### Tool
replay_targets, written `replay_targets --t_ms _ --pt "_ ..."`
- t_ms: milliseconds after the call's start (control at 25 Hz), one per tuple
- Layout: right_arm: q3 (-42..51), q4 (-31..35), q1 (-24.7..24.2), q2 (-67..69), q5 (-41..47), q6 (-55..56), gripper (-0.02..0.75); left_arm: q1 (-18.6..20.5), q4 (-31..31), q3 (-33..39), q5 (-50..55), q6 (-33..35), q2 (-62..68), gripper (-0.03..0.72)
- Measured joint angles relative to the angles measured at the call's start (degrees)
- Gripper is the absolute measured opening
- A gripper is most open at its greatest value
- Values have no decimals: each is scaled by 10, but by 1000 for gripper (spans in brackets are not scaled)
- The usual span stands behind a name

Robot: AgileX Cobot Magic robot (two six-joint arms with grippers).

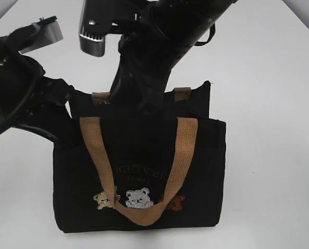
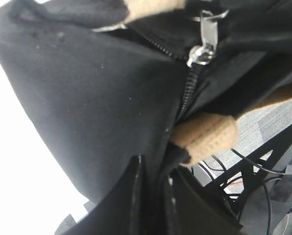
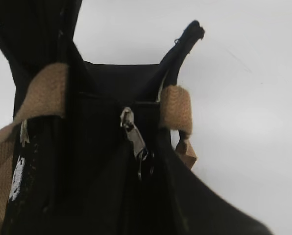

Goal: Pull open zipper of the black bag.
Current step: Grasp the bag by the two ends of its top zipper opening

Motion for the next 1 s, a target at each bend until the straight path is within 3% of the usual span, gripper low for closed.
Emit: replay_targets --t_ms 520,1000 --pt "0 -22 -7 -9 30 0 138 0 0 0 0 0 0 36" --pt "0 -17 3 -1 -1 -15 140 0 1 0 0 0 0 36"
